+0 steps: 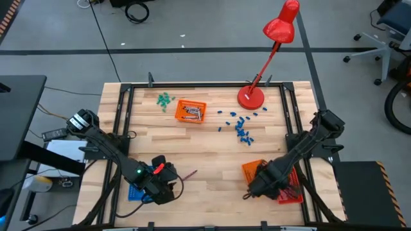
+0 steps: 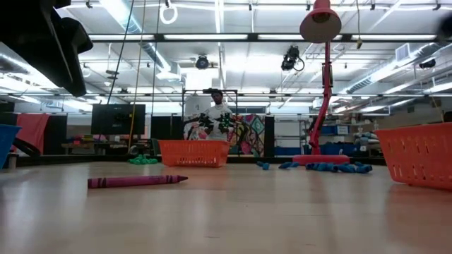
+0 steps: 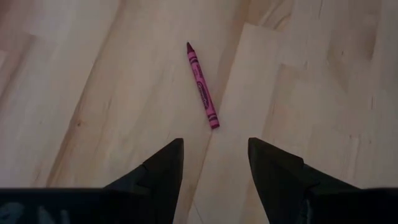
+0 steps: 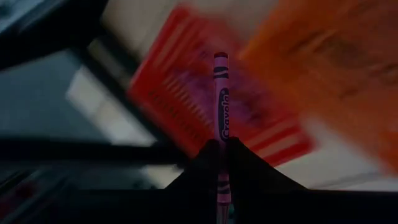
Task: Sort crayons
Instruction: Put the red crayon into the red bin
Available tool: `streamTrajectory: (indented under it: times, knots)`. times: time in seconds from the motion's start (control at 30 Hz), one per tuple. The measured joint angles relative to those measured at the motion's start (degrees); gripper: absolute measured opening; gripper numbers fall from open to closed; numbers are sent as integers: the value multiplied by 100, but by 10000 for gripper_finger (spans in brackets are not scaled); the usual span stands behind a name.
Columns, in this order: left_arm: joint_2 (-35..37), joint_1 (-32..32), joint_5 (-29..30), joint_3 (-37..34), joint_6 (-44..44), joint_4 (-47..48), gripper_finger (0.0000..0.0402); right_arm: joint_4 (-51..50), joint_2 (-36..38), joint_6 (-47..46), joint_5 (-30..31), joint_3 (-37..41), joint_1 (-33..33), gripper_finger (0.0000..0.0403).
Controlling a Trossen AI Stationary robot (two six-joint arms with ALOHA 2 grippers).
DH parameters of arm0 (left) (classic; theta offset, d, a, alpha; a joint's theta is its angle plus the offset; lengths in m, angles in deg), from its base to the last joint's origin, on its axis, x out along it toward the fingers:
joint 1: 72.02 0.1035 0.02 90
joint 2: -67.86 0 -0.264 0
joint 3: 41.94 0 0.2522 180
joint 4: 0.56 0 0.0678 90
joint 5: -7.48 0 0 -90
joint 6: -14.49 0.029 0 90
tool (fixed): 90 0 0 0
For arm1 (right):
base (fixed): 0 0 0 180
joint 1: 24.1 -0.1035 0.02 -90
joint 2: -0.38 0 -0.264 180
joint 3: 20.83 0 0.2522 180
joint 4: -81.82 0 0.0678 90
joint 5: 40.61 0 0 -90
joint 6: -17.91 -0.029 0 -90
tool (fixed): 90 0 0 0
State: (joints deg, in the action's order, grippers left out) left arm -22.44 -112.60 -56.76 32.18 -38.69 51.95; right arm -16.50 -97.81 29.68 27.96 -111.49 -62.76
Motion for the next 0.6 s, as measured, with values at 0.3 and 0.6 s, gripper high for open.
streamTrajectory:
  times: [0.3,0.6]
  knots:
    - [0,0,316,0,-202,-2,192,29,0,203,-1269,881,-485,25]
    - [0,0,315,0,-584,-2,192,632,0,245,-1214,1395,-596,36]
